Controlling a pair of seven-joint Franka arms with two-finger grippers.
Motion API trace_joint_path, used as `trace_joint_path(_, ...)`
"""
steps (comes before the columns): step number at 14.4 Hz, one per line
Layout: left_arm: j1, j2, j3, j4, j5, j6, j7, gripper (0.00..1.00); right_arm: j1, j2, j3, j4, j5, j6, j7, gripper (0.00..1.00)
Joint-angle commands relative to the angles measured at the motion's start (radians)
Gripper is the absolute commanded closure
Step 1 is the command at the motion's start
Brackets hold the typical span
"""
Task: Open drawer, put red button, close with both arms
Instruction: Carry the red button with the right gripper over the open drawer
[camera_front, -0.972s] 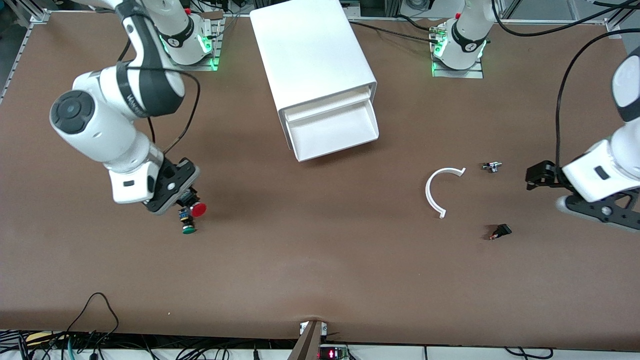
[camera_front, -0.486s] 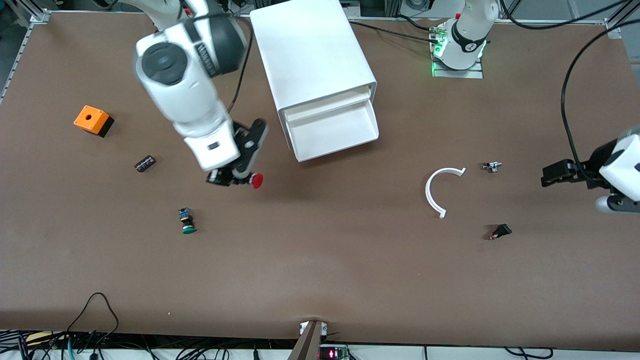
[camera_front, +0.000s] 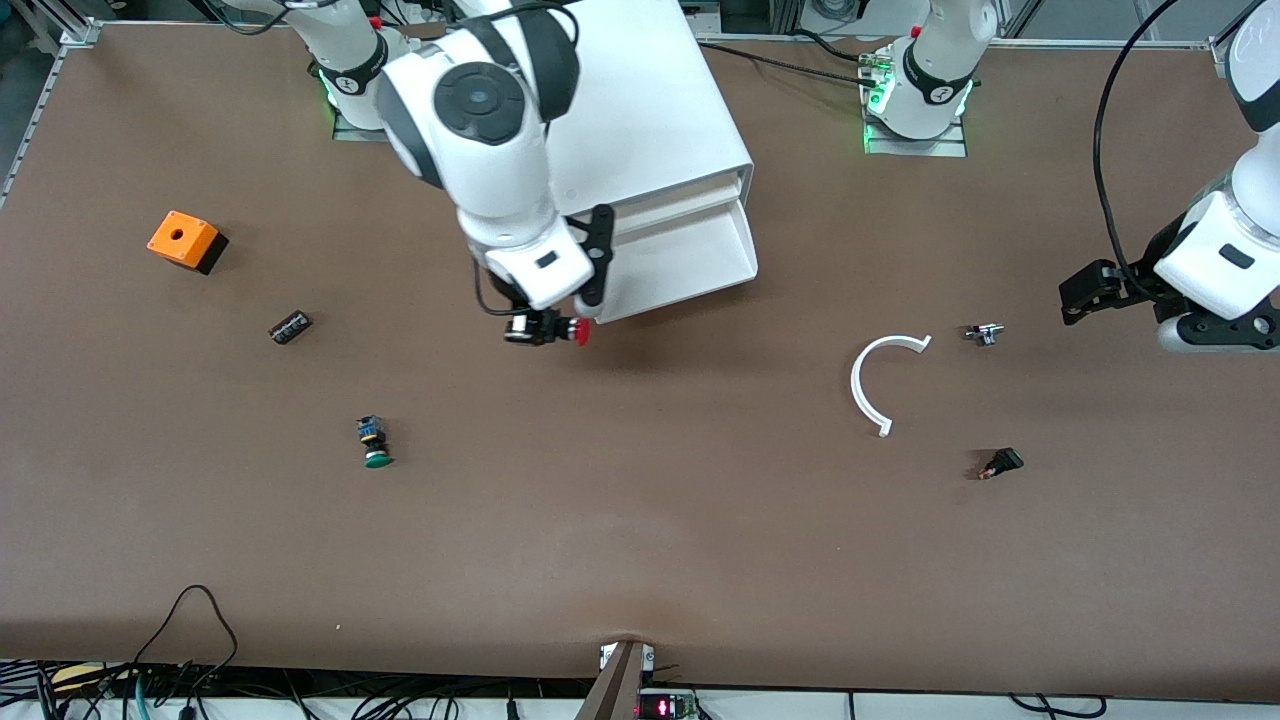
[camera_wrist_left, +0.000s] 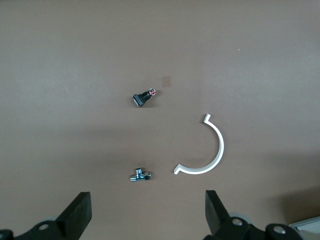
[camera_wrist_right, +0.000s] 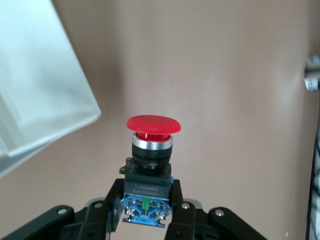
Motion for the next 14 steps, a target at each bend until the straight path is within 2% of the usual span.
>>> trace_joint_path(1, 0.010, -0.023, -0.001, -0.032, -0.015, 0.022, 0.002, 0.00, 0.094, 0.061, -0.017, 0.094, -0.007, -0.032, -0.025, 0.83)
trace_joint_path(4, -0.004, -0.056, 0.024, -0.067, -0.042, 0.045, 0.008, 0.00, 0.140, 0.077, -0.023, 0.094, -0.005, -0.031, -0.031, 0.82)
trace_joint_path(5, -0.040, -0.087, 0.077, -0.111, -0.067, 0.062, 0.014, 0.00, 0.141, 0.078, -0.025, 0.094, -0.005, -0.032, -0.033, 0.82)
trace_joint_path(7, -0.187, -0.150, 0.247, -0.197, -0.095, 0.096, 0.046, 0.00, 0.146, 0.101, -0.025, 0.092, 0.005, -0.027, -0.040, 0.82)
trace_joint_path(8, -0.212, -0.161, 0.275, -0.223, -0.095, 0.123, 0.071, 0.00, 0.154, 0.118, -0.026, 0.094, 0.007, -0.021, -0.042, 0.82)
trace_joint_path(14, -0.225, -0.152, 0.266, -0.201, -0.082, 0.107, 0.108, 0.00, 0.163, 0.146, -0.025, 0.083, 0.090, -0.008, -0.105, 0.82)
